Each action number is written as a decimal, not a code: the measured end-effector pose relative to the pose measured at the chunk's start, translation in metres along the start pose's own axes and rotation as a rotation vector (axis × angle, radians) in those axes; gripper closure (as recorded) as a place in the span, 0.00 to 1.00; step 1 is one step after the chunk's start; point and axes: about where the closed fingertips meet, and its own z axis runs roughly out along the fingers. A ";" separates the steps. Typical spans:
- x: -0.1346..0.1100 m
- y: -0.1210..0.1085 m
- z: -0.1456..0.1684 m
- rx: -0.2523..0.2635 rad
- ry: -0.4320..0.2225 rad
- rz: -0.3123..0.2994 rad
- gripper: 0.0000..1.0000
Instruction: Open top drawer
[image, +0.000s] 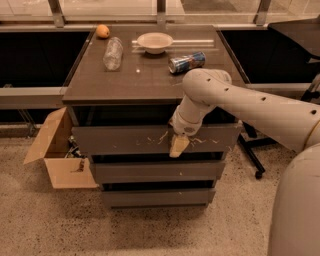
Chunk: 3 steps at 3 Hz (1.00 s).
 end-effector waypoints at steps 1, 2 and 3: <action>-0.012 0.020 -0.013 -0.028 -0.072 -0.025 0.66; -0.036 0.044 -0.021 -0.078 -0.162 -0.060 0.93; -0.036 0.044 -0.021 -0.078 -0.162 -0.060 0.79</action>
Offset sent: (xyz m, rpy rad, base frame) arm -0.0760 0.0410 0.0476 0.2391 0.1002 0.1531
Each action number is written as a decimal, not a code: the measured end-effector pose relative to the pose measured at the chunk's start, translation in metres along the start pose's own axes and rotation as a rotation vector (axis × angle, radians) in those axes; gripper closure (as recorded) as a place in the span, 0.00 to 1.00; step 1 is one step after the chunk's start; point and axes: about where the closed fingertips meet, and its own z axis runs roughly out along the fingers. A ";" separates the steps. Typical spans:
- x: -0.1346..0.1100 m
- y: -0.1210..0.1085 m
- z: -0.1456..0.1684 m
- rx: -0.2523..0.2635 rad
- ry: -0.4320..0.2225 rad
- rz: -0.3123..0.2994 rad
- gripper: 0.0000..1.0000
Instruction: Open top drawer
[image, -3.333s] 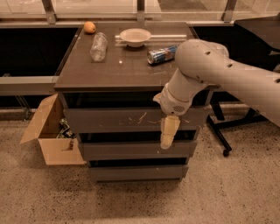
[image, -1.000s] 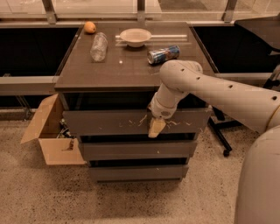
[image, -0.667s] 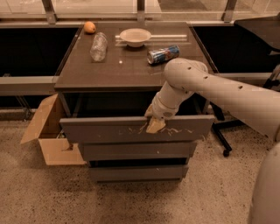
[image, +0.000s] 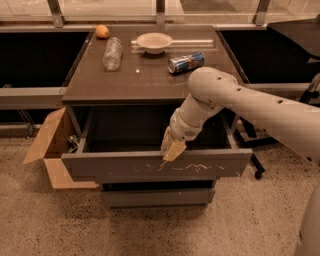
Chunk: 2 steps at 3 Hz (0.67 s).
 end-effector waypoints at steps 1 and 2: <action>0.000 0.000 0.000 0.000 0.000 0.000 0.56; 0.000 0.000 0.000 0.000 0.000 0.000 0.33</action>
Offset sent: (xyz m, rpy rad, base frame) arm 0.0000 0.0000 0.0000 0.0000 0.0000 0.0000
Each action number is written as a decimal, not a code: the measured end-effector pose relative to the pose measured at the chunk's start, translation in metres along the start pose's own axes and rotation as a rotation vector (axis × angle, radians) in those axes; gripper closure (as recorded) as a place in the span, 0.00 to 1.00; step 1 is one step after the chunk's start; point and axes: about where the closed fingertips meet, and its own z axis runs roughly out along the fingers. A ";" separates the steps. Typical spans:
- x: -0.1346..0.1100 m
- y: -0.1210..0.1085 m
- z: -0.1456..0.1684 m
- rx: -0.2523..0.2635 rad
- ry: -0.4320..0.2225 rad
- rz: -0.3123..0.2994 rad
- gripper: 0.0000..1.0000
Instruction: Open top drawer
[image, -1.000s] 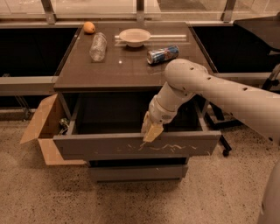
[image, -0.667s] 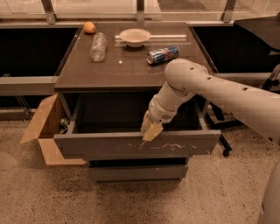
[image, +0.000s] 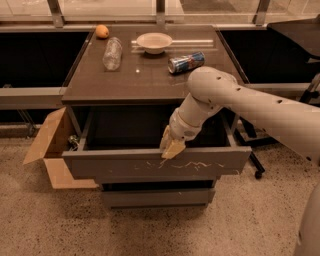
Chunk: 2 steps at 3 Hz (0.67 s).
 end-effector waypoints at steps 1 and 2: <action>0.000 0.000 0.000 0.000 0.000 0.000 0.09; -0.005 0.013 0.008 -0.015 0.015 -0.032 0.00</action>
Offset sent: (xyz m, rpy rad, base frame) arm -0.0299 0.0114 -0.0096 -0.0368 -0.0134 0.0758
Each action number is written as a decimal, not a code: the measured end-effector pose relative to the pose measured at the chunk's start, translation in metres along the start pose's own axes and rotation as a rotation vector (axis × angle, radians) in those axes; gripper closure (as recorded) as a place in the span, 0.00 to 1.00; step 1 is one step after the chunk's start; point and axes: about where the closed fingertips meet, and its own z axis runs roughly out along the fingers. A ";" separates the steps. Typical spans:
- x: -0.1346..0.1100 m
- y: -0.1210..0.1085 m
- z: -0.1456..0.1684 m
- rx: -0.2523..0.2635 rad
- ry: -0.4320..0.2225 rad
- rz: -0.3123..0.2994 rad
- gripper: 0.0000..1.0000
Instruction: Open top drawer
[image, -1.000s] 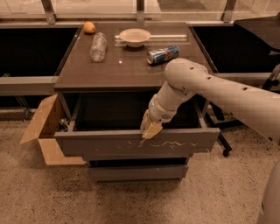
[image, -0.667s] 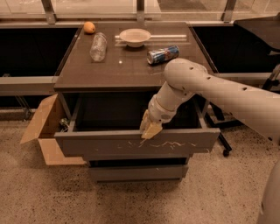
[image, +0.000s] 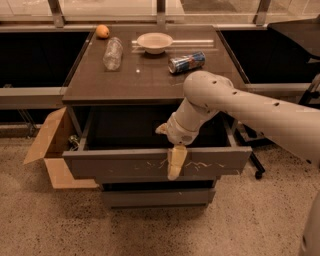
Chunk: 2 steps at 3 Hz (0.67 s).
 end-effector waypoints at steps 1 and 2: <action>-0.011 0.023 0.017 -0.045 0.021 -0.043 0.00; -0.024 0.055 0.032 -0.118 0.013 -0.092 0.17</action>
Offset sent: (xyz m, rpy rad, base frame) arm -0.1024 0.0398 -0.0274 -0.0286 0.1176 0.2297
